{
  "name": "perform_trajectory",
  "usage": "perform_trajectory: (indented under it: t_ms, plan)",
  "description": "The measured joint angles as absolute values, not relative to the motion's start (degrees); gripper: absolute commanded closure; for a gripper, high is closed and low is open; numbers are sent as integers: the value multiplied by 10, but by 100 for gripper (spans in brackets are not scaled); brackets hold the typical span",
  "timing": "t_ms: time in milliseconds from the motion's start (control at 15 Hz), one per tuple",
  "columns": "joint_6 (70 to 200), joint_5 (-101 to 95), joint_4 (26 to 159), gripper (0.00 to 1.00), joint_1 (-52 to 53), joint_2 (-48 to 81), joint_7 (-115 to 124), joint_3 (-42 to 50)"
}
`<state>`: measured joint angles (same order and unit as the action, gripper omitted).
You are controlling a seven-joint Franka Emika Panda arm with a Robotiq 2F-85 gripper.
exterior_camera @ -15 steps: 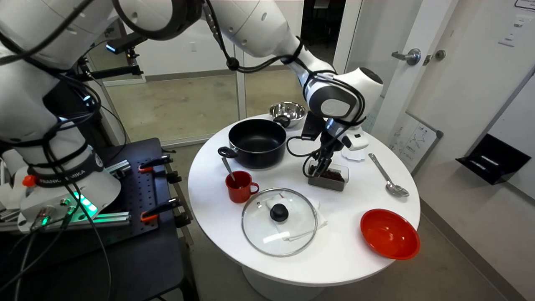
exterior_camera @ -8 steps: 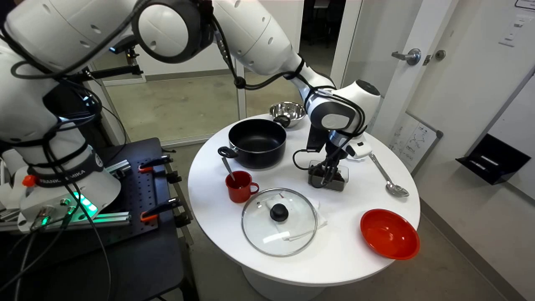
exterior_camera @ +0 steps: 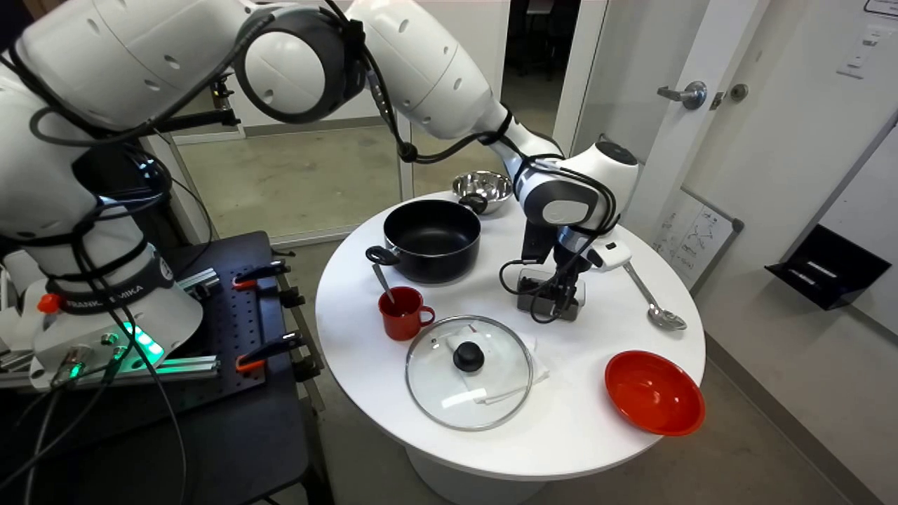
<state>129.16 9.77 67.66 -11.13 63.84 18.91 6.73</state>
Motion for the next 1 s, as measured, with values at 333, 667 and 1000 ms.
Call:
perform_trajectory:
  t_ms: [333,667,1000]
  plan:
    - [1292,98,650,0,-115,669,190,77]
    - [1292,98,623,14,-118,690,193,77]
    - [1291,98,598,46,-120,701,197,77]
